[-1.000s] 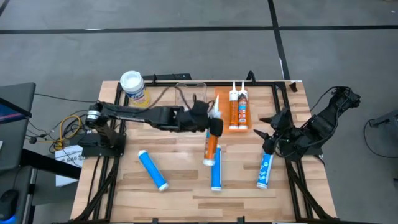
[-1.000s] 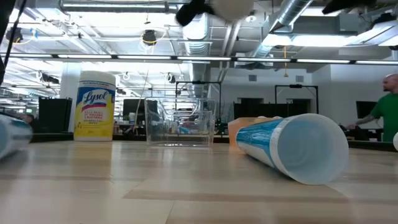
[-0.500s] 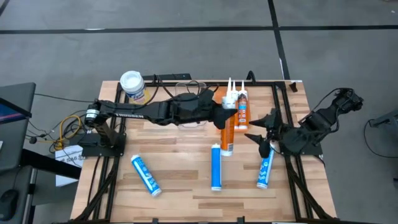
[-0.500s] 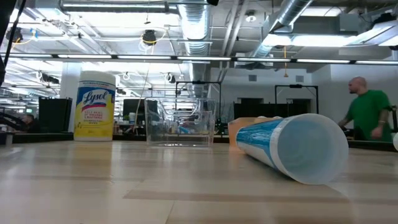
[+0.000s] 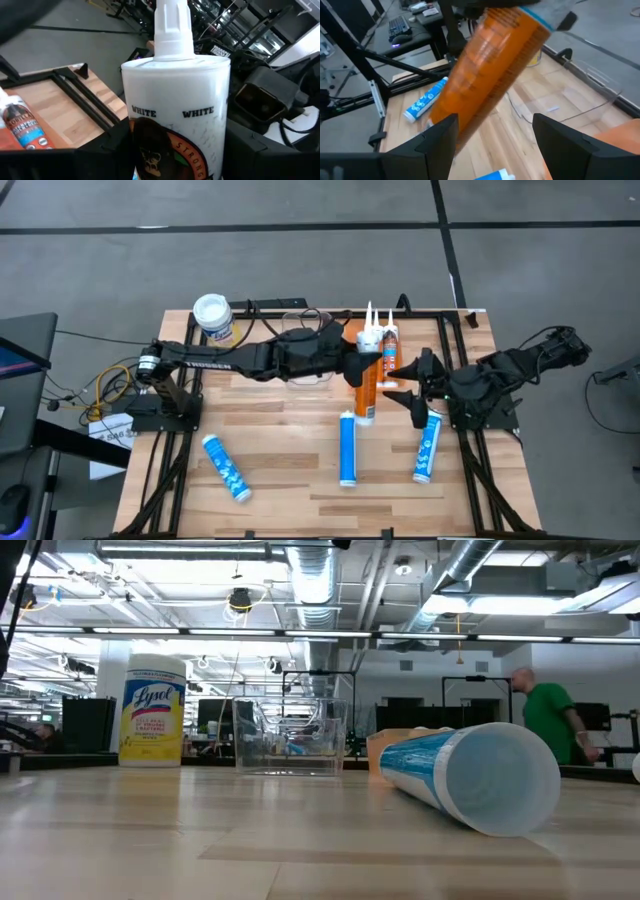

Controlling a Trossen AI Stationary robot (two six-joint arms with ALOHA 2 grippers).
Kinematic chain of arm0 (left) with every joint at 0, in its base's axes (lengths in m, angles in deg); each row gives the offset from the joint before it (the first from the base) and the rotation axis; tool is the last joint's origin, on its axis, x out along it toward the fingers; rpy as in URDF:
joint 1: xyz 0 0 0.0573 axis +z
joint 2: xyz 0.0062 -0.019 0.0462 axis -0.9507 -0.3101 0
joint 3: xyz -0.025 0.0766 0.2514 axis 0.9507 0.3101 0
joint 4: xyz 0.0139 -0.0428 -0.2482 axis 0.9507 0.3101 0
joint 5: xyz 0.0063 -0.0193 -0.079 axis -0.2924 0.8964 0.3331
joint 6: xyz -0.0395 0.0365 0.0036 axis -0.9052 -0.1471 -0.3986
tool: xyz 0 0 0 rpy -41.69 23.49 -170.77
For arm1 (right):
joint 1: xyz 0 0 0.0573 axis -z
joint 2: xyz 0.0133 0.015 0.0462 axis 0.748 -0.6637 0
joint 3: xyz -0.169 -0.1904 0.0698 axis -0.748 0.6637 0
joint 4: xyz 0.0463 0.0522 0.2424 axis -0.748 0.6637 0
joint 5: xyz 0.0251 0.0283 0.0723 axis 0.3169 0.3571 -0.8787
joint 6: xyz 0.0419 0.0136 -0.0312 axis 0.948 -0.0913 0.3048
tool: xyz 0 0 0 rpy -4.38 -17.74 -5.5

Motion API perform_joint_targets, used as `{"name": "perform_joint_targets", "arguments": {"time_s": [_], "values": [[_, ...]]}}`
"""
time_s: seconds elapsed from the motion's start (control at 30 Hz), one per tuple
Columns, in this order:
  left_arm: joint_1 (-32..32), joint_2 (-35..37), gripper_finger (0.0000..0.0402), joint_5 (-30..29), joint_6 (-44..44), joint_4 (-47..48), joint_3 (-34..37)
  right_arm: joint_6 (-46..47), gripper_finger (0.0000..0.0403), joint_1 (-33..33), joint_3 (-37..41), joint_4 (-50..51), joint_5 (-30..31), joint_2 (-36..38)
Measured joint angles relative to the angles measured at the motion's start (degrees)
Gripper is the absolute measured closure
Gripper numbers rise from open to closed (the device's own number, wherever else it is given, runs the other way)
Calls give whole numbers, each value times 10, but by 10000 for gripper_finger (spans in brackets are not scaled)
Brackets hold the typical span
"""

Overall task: Pick & place silicon tubes, Sealant and Lysol wipes
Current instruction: Put the orange sealant into the orange bin

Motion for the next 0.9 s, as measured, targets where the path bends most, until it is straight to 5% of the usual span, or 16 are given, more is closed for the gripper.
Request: {"name": "perform_joint_targets", "arguments": {"time_s": [0.9], "values": [[18,0,203,33,44,-71,0,-31,154,124,-1,-110,-177,8]]}}
